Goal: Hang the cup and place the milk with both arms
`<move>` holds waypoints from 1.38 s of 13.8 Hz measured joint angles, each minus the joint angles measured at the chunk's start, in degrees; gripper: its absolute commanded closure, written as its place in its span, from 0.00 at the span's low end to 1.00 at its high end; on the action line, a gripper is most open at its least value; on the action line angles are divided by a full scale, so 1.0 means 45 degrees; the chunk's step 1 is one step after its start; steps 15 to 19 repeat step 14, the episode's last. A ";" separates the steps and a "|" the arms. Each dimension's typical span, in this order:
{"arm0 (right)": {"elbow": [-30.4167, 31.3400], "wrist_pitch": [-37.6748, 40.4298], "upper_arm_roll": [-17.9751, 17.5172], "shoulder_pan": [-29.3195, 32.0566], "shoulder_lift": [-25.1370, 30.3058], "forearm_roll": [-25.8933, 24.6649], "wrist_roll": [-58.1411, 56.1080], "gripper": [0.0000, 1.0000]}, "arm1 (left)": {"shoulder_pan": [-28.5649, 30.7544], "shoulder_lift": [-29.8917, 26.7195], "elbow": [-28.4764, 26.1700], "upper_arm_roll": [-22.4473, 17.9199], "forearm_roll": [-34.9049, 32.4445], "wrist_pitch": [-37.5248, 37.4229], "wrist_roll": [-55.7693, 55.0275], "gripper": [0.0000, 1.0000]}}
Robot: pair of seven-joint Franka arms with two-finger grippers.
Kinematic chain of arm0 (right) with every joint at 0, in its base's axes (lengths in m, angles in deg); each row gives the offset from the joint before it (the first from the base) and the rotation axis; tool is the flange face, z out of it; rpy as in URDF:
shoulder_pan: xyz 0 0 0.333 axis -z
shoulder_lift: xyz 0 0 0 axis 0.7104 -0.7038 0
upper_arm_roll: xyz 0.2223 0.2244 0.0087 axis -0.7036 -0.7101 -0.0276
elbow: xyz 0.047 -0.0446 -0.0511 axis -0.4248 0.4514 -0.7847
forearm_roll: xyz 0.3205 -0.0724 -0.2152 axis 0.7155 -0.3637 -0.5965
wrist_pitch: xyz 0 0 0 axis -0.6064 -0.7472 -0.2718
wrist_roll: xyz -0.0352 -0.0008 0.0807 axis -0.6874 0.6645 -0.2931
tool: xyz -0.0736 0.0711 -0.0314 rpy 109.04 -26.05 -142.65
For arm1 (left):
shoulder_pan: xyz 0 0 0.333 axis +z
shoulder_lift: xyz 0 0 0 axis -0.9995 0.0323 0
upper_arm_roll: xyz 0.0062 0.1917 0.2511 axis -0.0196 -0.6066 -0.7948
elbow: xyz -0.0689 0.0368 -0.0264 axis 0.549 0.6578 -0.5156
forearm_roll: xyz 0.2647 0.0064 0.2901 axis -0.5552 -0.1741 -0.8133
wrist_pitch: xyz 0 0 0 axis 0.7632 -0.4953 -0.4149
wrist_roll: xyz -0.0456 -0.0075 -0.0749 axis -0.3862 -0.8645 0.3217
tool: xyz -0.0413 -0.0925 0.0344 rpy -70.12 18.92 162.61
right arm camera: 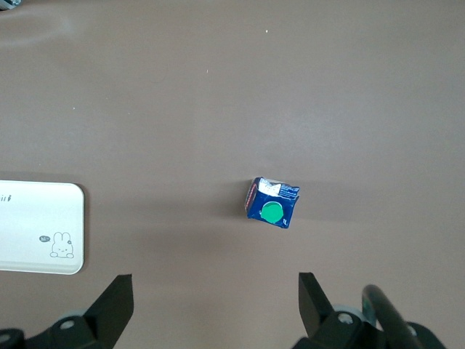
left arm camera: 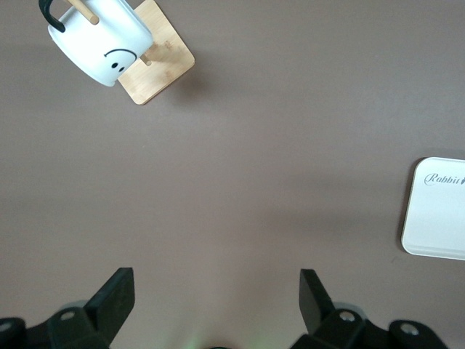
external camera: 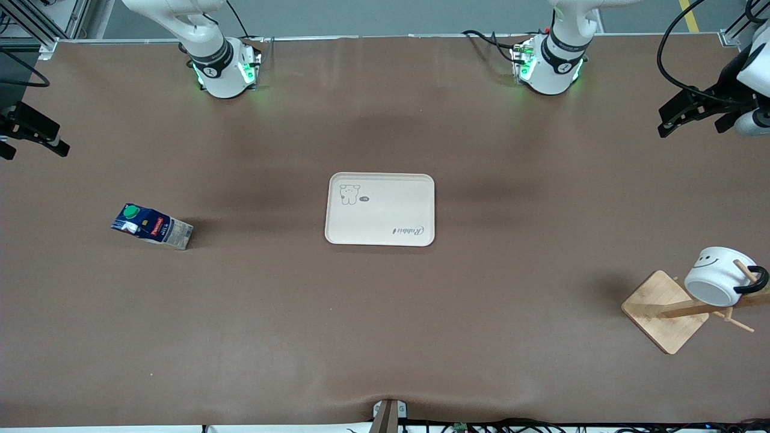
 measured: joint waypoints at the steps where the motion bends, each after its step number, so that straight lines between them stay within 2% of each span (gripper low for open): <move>1: 0.0000 0.0000 0.0000 0.0001 0.0000 -0.0071 0.0000 0.00 | 0.0001 0.0000 0.0035 -0.0002 0.0000 0.0004 0.0000 0.00; 7: -0.0005 0.0000 -0.0123 0.0002 0.0000 -0.0569 -0.0063 0.00 | 0.0002 0.0010 0.0143 -0.0005 0.0000 -0.0034 0.0000 0.00; 19: -0.0010 0.0000 -0.0150 0.0002 0.0001 -0.0612 -0.0063 0.00 | 0.0002 0.0010 0.0176 -0.0005 0.0000 -0.0146 0.0000 0.00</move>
